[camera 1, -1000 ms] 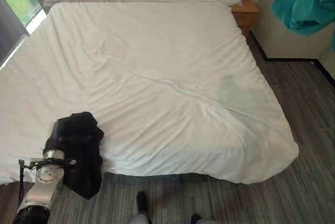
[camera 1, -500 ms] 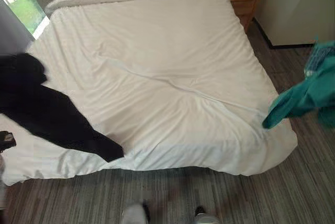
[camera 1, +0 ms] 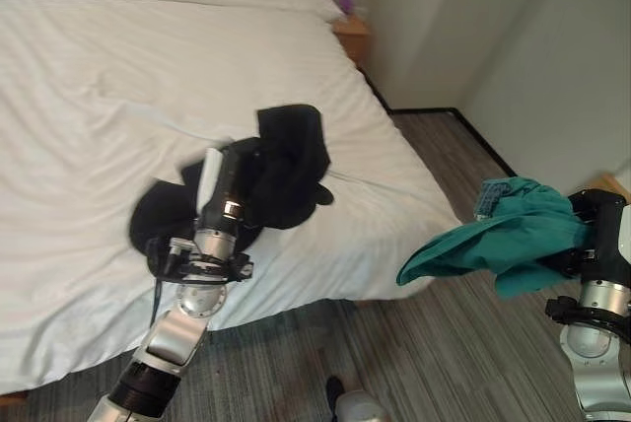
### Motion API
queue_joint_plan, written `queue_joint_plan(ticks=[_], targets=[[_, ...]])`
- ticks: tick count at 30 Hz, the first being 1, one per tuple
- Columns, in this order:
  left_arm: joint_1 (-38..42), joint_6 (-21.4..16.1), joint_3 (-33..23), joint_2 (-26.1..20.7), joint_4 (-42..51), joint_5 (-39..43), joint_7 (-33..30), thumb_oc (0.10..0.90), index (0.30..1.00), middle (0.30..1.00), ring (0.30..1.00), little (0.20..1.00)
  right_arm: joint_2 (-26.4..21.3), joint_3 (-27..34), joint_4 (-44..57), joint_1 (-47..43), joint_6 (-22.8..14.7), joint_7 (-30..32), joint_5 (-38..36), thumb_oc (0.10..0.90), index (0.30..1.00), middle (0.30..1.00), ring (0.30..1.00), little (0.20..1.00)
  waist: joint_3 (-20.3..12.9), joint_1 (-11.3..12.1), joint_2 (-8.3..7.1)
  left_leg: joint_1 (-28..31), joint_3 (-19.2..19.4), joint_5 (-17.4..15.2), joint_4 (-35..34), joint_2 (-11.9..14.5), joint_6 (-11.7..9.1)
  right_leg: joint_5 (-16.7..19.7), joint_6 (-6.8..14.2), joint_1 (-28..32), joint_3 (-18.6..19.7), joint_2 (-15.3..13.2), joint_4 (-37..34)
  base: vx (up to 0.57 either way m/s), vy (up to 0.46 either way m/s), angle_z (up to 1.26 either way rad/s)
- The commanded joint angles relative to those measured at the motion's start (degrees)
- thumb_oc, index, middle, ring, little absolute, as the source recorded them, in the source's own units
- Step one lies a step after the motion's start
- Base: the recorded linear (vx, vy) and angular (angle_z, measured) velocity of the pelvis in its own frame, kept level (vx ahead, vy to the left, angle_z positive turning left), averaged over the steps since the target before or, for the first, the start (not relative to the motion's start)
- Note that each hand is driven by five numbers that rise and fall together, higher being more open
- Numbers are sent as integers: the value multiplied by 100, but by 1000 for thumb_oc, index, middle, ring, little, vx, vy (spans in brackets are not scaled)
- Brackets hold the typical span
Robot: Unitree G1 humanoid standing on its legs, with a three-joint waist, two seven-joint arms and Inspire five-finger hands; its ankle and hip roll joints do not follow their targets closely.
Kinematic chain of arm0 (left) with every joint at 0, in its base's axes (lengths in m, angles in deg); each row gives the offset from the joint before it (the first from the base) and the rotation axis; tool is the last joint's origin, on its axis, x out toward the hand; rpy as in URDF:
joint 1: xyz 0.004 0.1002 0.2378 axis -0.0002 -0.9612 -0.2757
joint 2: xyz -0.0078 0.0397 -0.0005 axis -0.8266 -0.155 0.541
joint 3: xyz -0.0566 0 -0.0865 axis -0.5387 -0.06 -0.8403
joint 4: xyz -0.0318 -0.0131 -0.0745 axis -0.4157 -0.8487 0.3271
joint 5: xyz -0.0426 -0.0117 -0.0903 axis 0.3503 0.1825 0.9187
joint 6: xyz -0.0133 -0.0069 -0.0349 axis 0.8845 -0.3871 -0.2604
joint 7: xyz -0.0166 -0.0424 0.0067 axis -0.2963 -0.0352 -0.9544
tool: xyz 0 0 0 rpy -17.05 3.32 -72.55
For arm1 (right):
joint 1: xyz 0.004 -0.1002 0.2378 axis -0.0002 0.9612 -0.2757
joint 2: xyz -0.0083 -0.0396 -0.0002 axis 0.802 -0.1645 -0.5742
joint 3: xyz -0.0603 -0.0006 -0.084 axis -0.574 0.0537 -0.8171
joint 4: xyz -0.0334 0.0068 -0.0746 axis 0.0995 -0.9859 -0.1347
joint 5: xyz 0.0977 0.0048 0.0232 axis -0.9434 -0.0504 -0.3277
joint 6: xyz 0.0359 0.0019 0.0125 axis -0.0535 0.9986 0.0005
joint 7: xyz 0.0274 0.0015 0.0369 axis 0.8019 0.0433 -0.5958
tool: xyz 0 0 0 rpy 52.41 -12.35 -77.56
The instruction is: Pick up bed clothes into laundry basket.
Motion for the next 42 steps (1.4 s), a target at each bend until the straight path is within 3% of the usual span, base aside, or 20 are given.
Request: queue_joint_plan(ticks=[1, 4, 7, 8, 12, 14, 15, 17, 18, 21, 23, 24, 26, 27, 33, 34, 36, 37, 38, 42], targets=[[763, -566, -363, 235, 325, -115, 71, 400, 300, 300, 300, 300, -554, 640, 635, -316, -10, 534, 385, 400, 300, 300, 300, 300, -128, 8, 555, 1185, 279, -268, -1164, 291, 167, 454, 360, -1214, -441, 807, -322, -459, 162, -100], [943, -446, -131, 186, 164, -117, 89, 400, 300, 300, 300, 300, -553, 402, 689, -267, 15, 473, 504, 400, 300, 300, 300, 300, 15, 230, 560, 902, 680, -20, -1158, 244, 314, -69, 349, -961, -1034, 697, 339, -480, 129, -169], [1133, -426, 75, 300, 69, -84, 161, 400, 300, 300, 300, 300, -528, 118, 601, -273, -25, 322, 463, 400, 300, 300, 300, 300, 6, 320, 503, 699, 904, 142, -1172, 190, 374, -316, 276, -776, -1010, 521, 876, -481, 23, -115], [1152, -377, 313, 448, 14, -40, 289, 400, 300, 300, 300, 300, -369, -224, 465, -116, -27, 141, 425, 400, 300, 300, 300, 300, 3, 267, 585, 558, 1067, 212, -1146, 301, 433, -456, 265, -491, -677, 358, 1291, -301, -48, -53], [1087, -315, 453, 442, -87, -93, 252, 400, 300, 300, 300, 300, 129, -635, 671, 76, -134, -101, 182, 400, 300, 300, 300, 300, -106, 337, 699, 345, 1424, 426, -1105, 382, 445, -543, 223, -118, -164, 108, 1370, -317, -69, -64], [671, -314, 196, 397, -59, 200, 117, 400, 300, 300, 300, 300, 535, -1122, 871, -12, -288, -210, -37, 400, 300, 300, 300, 300, -238, 641, 803, 226, 1923, 540, -987, 424, 425, -558, 280, 317, -527, -239, 1051, -234, -143, -108], [643, -313, 173, 374, -42, 208, 124, 400, 300, 300, 300, 300, 543, -1150, 874, -15, -285, -209, -37, 400, 300, 300, 300, 300, -255, 663, 798, 205, 1973, 571, -972, 441, 418, -489, 266, 300, -489, -217, 991, -246, -189, -244], [1, -308, -195, 312, 118, 439, 194, 400, 300, 300, 300, 300, 658, -1733, 727, -302, -343, -418, -234, 400, 300, 300, 300, 300, -246, 1071, 930, 286, 2699, 606, -748, 690, 264, -287, 229, 319, -1998, -828, 713, -261, -309, -365], [-418, -343, -423, 264, 204, 414, 295, 400, 300, 300, 300, 300, 516, -2078, 734, -533, -419, -572, -215, 400, 300, 300, 300, 300, -219, 1230, 1035, 422, 2928, 531, -626, 886, 119, -461, 166, 417, -2628, -862, 472, -178, -357, -287], [-574, -386, -446, 305, 219, 442, 300, 400, 300, 300, 300, 300, 468, -2167, 822, -571, -507, -620, -207, 400, 300, 300, 300, 300, -212, 1197, 1030, 336, 3074, 667, -460, 1121, -25, -611, 125, 555, -2578, -580, 46, -40, -249, -156], [-645, -433, -537, 473, 71, 647, 266, 400, 300, 300, 300, 300, 258, -2127, 947, -474, -564, -647, -125, 400, 300, 300, 300, 300, -202, 1103, 1164, 341, 3132, 785, -145, 1455, -238, -792, -7, 619, -2430, -306, -152, 19, -360, -20], [-606, -439, -501, 557, 23, 829, 304, 400, 300, 300, 300, 300, -21, -2084, 1069, -527, -589, -662, -11, 400, 300, 300, 300, 300, -30, 1057, 1277, 139, 3033, 906, 650, 1823, -384, -1050, -207, 754, -2355, -76, -249, 9, -334, -52], [-585, -451, -474, 606, 29, 840, 301, 400, 300, 300, 300, 300, -156, -2061, 1126, -578, -616, -666, -29, 400, 300, 300, 300, 300, 113, 1069, 1376, -30, 2801, 1147, 1135, 2051, -564, -1170, -308, 865, -2269, 104, -328, -37, -210, -51], [-628, -470, -452, 684, 37, 842, 242, 400, 300, 300, 300, 300, -406, -2164, 1061, -777, -604, -709, 6, 400, 300, 300, 300, 300, 333, 1180, 1427, -350, 2064, 1455, 1576, 1860, -496, -1182, -476, 882, -2097, 193, -353, -69, -136, -60], [-627, -470, -457, 687, 35, 841, 242, 400, 300, 300, 300, 300, -409, -2170, 1057, -786, -605, -707, 6, 400, 300, 300, 300, 300, 332, 1153, 1435, -379, 2032, 1448, 1598, 1871, -497, -1184, -478, 884, -2121, 201, -353, 33, -59, -36], [-759, -463, -451, 849, -77, 752, 247, 400, 300, 300, 300, 300, -973, -1999, 912, -1020, -514, -719, 119, 400, 300, 300, 300, 300, 602, 1607, 1417, -1195, 973, 978, 1244, 953, -188, -1332, -539, 1171, -1679, 231, -421, 325, -250, -9], [-748, -460, -463, 862, -117, 733, 259, 400, 300, 300, 300, 300, -1087, -1953, 860, -1050, -502, -716, 126, 400, 300, 300, 300, 300, 607, 1659, 1461, -1294, 908, 1021, 1022, 810, -169, -1364, -534, 1218, -1666, 278, -426, 285, -139, -31], [-715, -428, -458, 876, -222, 670, 263, 400, 300, 300, 300, 300, -1303, -1899, 792, -1168, -481, -708, 113, 400, 300, 300, 300, 300, 642, 1828, 1559, -1513, 768, 1301, 443, 526, -170, -1478, -520, 1367, -1613, 418, -445, 283, -31, -54], [-696, -412, -480, 871, -251, 656, 255, 400, 300, 300, 300, 300, -1393, -1864, 770, -1201, -450, -702, 126, 400, 300, 300, 300, 300, 669, 1898, 1616, -1659, 752, 1464, 233, 460, -193, -1546, -516, 1456, -1572, 507, -452, 283, -36, -50], [-579, -410, -587, 911, -248, 702, 254, 400, 300, 300, 300, 300, -1638, -1654, 858, -1268, -411, -681, 121, 400, 300, 300, 300, 300, 735, 2060, 1686, -2029, 975, 1709, -543, 430, -219, -1903, -502, 1717, -1454, 576, -380, 352, -20, -50]])
